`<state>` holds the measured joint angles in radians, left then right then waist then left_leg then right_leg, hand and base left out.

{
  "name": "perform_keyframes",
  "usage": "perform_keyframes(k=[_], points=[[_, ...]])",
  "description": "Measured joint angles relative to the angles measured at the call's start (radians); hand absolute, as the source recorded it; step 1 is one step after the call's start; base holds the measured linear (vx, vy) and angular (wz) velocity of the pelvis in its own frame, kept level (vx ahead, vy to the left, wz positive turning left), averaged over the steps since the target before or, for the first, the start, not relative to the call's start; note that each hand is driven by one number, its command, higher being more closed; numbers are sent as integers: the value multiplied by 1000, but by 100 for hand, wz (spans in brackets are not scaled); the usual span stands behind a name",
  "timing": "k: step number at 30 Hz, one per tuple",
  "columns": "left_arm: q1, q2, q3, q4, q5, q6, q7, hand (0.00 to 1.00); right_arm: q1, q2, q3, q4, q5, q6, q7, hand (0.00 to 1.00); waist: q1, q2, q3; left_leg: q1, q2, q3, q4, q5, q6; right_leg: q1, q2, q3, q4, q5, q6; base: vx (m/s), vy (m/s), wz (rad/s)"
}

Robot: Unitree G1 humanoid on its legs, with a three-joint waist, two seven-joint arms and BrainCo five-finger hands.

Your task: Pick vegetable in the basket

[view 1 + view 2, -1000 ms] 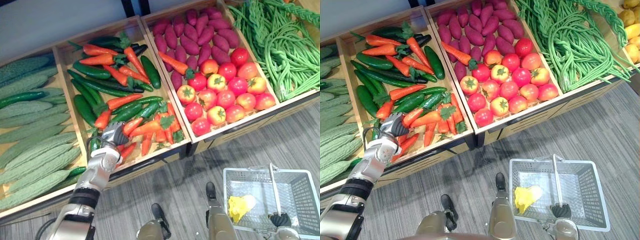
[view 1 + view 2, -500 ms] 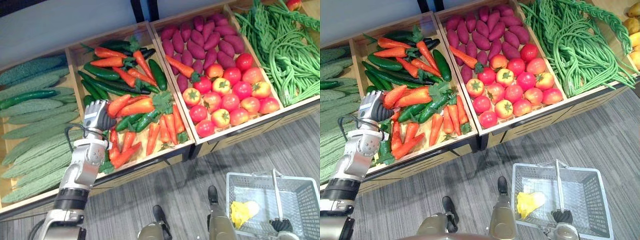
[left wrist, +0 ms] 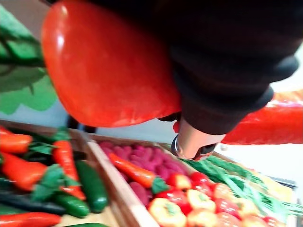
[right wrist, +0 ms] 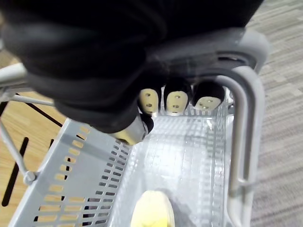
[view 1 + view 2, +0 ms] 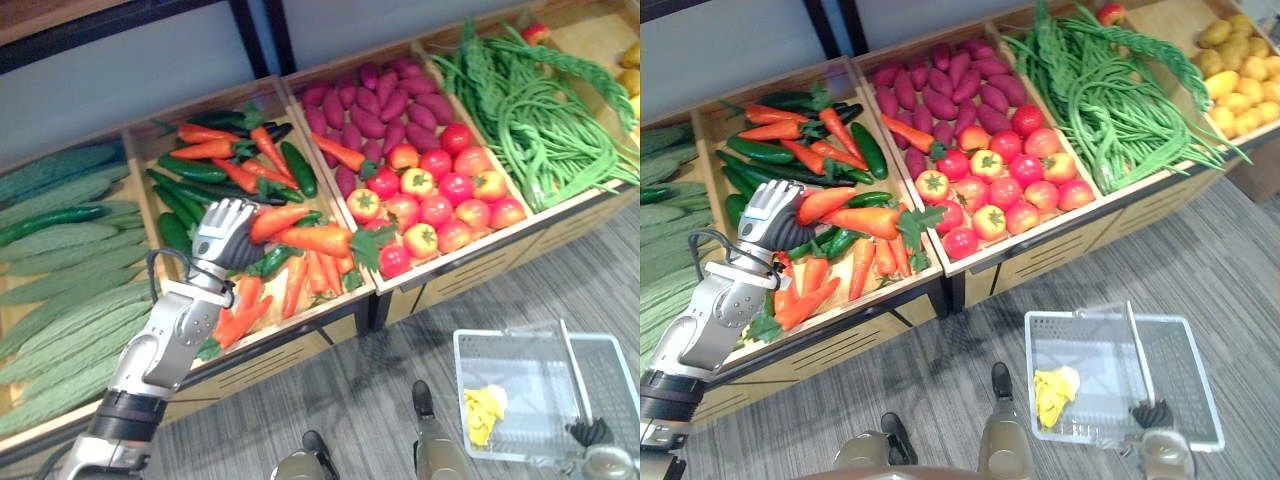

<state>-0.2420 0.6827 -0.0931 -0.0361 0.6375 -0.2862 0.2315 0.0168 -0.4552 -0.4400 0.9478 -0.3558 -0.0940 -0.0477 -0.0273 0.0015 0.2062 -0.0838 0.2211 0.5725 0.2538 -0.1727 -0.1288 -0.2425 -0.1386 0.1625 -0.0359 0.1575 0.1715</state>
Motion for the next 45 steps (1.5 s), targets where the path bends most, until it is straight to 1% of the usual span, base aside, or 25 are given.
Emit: perform_keyframes(k=[3,4,5,7,8,9,10,12,13,14,15,17,18,19,20,22,26,28,32,37,38,41,42,45], points=[[-4,11,-54,-22,-4,-22,-4,100,0,-70,69,-58,-9,-23,13,100,-4,-5,-2,2,29,48,63,-46,-6,-11,19,48,-1,2,13,-39,-12,-56],[-8,20,-78,-27,-4,-33,-9,100,-2,-97,98,-84,-34,-33,15,100,-6,-10,-1,5,41,72,87,-62,-6,-17,28,72,-1,7,13,-20,-9,-61],[-12,25,-93,-27,-4,-34,-13,100,-4,-110,114,-93,-39,-41,17,100,-7,-13,-1,7,47,80,100,-70,-10,-18,33,84,-2,12,10,-1,-7,-62],[-21,36,-145,-27,-4,-39,-25,100,2,-166,214,-155,-46,-49,45,100,-11,-25,-3,42,65,134,119,-93,-17,-15,54,131,-1,23,11,24,-7,-65],[-27,39,-154,-27,-5,-40,-31,100,5,-179,236,-178,-61,-52,56,100,-17,-28,-2,49,69,145,124,-98,-18,-13,59,142,-1,24,11,34,-6,-61],[-41,48,-174,-27,-5,-40,-43,100,7,-204,284,-221,-78,-65,78,100,-27,-36,-2,63,76,167,133,-108,-21,-14,67,162,0,25,12,25,-3,-57],[-59,57,-201,-26,-5,-42,-45,100,10,-234,334,-253,-80,-82,97,100,-29,-43,-3,77,86,193,138,-118,-26,-15,76,184,0,25,13,23,-5,-55],[-94,59,-249,-24,-7,-51,-55,100,25,-275,392,-297,-79,-105,124,100,-40,-48,-5,98,90,222,140,-128,-31,-14,86,208,0,26,14,23,-1,-45],[-108,60,-268,-24,-7,-58,-62,100,26,-289,417,-318,-79,-114,130,100,-49,-49,-5,107,94,240,142,-132,-33,-14,90,219,1,26,14,22,10,-44],[-125,60,-288,-24,-9,-63,-68,100,26,-298,437,-345,-79,-120,143,100,-51,-49,-6,114,100,252,150,-139,-37,-14,98,231,1,26,15,36,27,-48],[-148,59,-315,-22,-10,-66,-81,100,27,-307,468,-372,-76,-130,157,100,-52,-49,-6,128,113,276,164,-149,-43,-14,108,250,2,28,13,36,29,-55],[-180,54,-358,-6,-38,-76,-84,100,27,-323,519,-427,-75,-141,178,100,-53,-50,-8,152,130,323,174,-159,-52,-14,128,282,3,31,12,34,24,-54],[-191,52,-370,0,-43,-76,-85,100,27,-327,531,-442,-75,-148,186,100,-53,-50,-8,160,133,332,177,-161,-54,-14,133,288,4,32,11,37,15,-48],[-208,45,-386,11,-44,-76,-88,100,27,-332,552,-470,-74,-160,205,100,-55,-49,-8,172,147,357,191,-168,-60,-14,149,303,4,35,10,48,9,-48],[-220,34,-397,17,-44,-75,-88,100,27,-337,576,-496,-73,-168,212,100,-53,-49,-9,182,161,376,204,-175,-67,-14,162,318,5,37,8,39,5,-47],[-241,18,-426,20,-44,-76,-91,100,26,-348,608,-529,-65,-177,220,100,-53,-48,-10,198,174,404,213,-182,-76,-14,180,337,7,38,6,30,-2,-38],[-260,-22,-478,33,-45,-77,-101,100,24,-374,616,-584,-26,-177,227,100,-54,-45,-21,218,200,449,241,-198,-86,-14,207,366,7,38,6,37,3,-34],[-266,-56,-505,51,-45,-81,-107,100,24,-399,637,-614,-25,-177,233,100,-57,-43,-35,241,203,476,243,-200,-90,-14,216,377,10,40,4,44,20,-26],[-288,-92,-544,52,-45,-85,-122,100,10,-440,643,-628,-22,-178,235,100,-54,-40,-46,263,203,508,242,-203,-95,-14,227,391,24,40,4,15,22,-17],[-290,-139,-621,52,-47,-99,-146,100,8,-502,643,-659,13,-171,240,100,-58,-16,-78,266,199,516,240,-206,-100,-14,229,399,24,40,4,-13,20,-5],[-290,-150,-639,52,-47,-101,-159,100,7,-509,643,-672,16,-171,243,100,-60,-12,-82,267,199,518,240,-206,-101,-14,229,400,24,40,4,-15,9,-3],[-290,-173,-670,53,-47,-105,-171,100,6,-511,643,-703,27,-172,251,100,-60,-7,-87,278,198,532,241,-208,-103,-14,233,409,29,40,4,-15,14,-10],[-290,-185,-689,57,-47,-106,-175,100,6,-511,643,-713,50,-173,254,100,-61,-4,-91,281,198,539,243,-209,-106,-17,238,416,34,40,4,-14,15,-13],[-291,-218,-702,102,-47,-109,-186,100,2,-511,642,-743,63,-173,256,100,-76,-4,-92,282,199,540,245,-209,-106,-18,239,418,37,40,4,-6,6,-3]])
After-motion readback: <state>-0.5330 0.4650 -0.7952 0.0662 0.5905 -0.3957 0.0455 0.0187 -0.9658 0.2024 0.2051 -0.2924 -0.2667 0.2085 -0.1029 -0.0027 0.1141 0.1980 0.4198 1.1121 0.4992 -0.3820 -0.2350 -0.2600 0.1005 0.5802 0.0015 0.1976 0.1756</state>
